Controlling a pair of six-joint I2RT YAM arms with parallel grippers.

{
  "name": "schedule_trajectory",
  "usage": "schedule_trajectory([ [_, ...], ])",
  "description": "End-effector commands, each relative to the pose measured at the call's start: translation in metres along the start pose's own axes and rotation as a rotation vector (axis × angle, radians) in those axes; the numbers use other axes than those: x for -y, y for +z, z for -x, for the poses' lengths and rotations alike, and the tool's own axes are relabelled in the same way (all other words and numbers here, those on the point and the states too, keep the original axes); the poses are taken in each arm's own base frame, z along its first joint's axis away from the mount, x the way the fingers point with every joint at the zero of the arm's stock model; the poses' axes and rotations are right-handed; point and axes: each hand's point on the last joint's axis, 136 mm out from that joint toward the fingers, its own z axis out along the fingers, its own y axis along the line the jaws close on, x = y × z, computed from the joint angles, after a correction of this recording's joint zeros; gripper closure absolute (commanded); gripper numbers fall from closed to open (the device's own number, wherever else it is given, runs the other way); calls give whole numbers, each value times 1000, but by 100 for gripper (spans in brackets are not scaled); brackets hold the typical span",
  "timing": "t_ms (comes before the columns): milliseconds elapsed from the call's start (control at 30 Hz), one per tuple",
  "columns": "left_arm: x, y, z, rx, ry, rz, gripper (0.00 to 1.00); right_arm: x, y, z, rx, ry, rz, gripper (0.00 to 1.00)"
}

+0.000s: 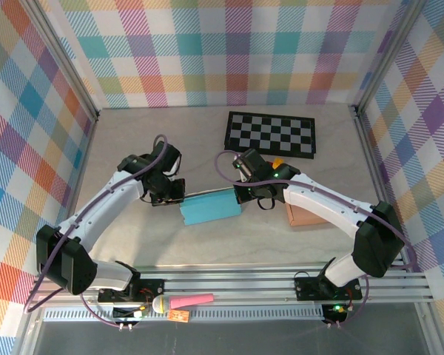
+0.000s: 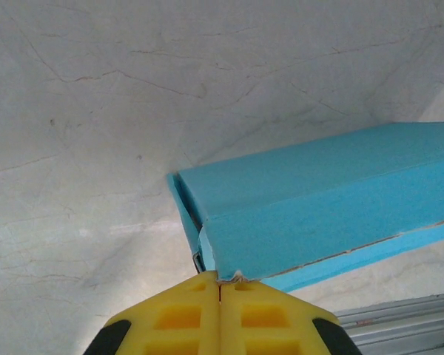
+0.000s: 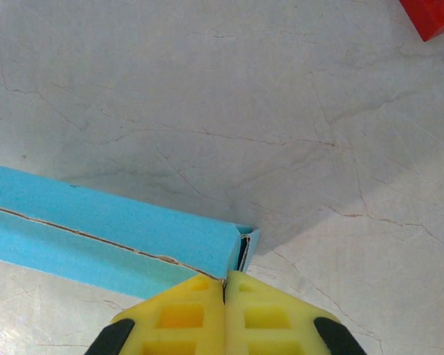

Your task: Fold the paper box

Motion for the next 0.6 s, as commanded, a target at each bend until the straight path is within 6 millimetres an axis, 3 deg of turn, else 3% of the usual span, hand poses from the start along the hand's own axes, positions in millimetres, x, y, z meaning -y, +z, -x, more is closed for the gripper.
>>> schedule_trajectory([
  [0,-8,9,-18,-65,21,12,100,-3,9,-26,-90,-17,19,100],
  [333,-17,16,-27,-76,45,44,100,-4,5,-29,-116,14,25,99],
  [433,-18,16,-27,-71,51,55,100,-5,0,-29,-125,39,27,93],
  [567,-17,14,-26,-59,53,60,100,-6,-14,-27,-119,107,36,75],
])
